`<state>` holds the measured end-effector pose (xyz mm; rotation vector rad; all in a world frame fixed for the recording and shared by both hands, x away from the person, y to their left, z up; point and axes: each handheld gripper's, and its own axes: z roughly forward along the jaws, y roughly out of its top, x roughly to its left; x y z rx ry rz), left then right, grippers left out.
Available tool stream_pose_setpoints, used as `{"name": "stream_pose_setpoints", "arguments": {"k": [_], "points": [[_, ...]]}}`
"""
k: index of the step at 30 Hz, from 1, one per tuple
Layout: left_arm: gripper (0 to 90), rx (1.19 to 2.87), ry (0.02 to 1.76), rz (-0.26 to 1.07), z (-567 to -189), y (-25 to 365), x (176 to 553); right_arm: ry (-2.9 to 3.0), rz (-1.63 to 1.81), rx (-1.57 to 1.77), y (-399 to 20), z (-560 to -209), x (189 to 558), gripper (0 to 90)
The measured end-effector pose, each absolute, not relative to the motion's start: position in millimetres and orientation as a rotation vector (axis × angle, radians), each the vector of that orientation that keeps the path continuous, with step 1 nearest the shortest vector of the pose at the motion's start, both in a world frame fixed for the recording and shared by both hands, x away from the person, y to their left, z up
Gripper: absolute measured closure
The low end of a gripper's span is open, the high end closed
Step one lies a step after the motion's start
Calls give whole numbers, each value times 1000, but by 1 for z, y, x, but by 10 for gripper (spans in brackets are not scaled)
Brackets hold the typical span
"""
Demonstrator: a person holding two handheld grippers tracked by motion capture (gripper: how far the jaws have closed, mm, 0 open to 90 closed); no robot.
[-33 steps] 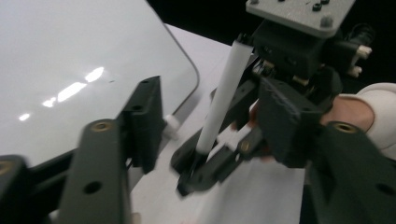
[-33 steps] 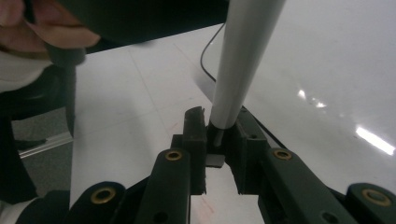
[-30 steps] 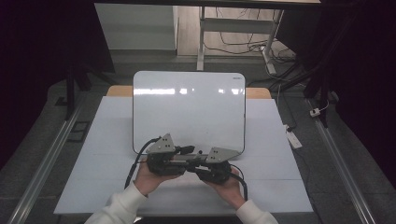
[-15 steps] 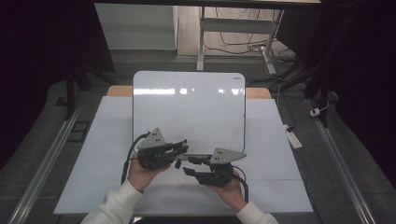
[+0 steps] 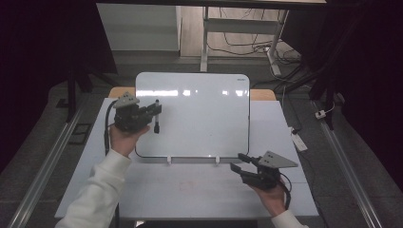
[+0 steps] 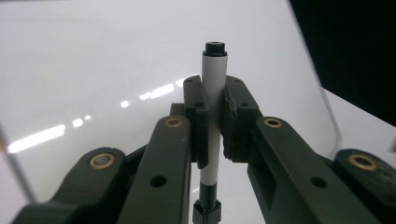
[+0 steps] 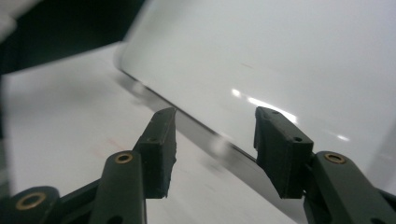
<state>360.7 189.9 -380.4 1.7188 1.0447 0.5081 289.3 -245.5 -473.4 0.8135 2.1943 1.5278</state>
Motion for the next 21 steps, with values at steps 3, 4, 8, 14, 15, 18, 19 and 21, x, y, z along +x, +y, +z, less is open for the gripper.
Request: {"name": "stream_pose_setpoints", "arguments": {"k": [3, 4, 8, 14, 15, 18, 19, 21], "points": [[810, 1696, 1113, 511, -376, 198, 379, 2159, 1450, 859, -267, -476, 288, 472], [810, 1692, 1135, 522, -374, 201, 385, 2149, 1435, 874, -272, -478, 289, 470], [809, 1685, 1220, 538, -370, 209, 406, 2126, 1402, 913, -287, -483, 290, 466], [806, 1679, 1291, 587, -372, 213, 429, 2114, 1376, 912, -290, -484, 292, 464], [806, 1668, 1299, 583, -374, 213, 433, 2114, 1375, 915, -290, -484, 292, 464], [802, 1654, 1319, 610, -377, 213, 441, 2115, 1369, 913, -290, -485, 292, 463], [801, 1648, 1322, 615, -379, 213, 444, 2114, 1370, 912, -290, -486, 292, 463], [797, 1659, 1329, 648, -382, 211, 447, 2114, 1366, 911, -290, -486, 292, 462]]}}
